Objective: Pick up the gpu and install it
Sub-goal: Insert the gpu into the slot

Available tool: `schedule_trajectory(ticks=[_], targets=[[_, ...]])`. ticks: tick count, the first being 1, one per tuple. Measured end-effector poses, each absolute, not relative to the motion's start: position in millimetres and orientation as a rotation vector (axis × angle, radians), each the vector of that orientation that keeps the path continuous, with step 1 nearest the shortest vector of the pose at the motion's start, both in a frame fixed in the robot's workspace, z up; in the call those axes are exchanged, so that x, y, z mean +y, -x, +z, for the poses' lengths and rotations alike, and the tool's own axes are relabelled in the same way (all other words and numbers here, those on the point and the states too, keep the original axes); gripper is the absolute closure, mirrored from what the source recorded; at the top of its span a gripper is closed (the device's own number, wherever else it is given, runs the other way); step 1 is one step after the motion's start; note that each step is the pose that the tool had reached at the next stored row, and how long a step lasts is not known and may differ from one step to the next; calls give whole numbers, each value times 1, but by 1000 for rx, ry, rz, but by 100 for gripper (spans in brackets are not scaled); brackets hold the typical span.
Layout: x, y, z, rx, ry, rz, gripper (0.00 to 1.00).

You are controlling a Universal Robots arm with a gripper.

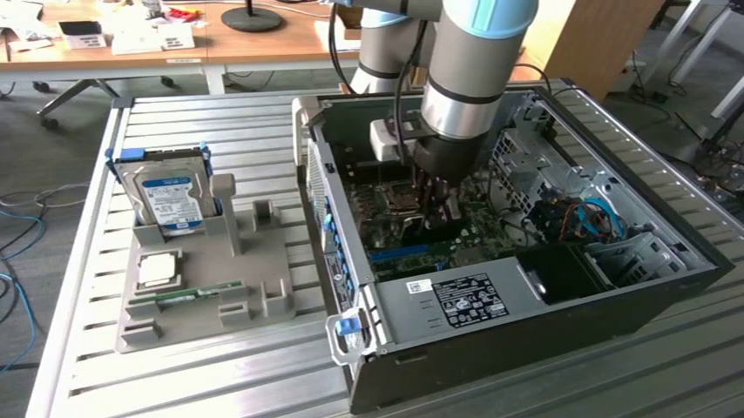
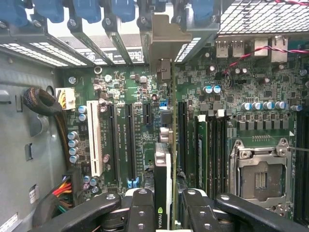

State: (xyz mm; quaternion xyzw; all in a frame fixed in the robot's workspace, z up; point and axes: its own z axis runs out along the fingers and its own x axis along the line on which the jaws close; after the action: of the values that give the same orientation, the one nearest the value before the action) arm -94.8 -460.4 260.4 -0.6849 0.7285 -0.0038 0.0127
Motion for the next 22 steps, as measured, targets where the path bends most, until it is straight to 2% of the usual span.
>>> schedule_trajectory(ticks=[22], targets=[[-462,100,260,2271,2135,-13,73]])
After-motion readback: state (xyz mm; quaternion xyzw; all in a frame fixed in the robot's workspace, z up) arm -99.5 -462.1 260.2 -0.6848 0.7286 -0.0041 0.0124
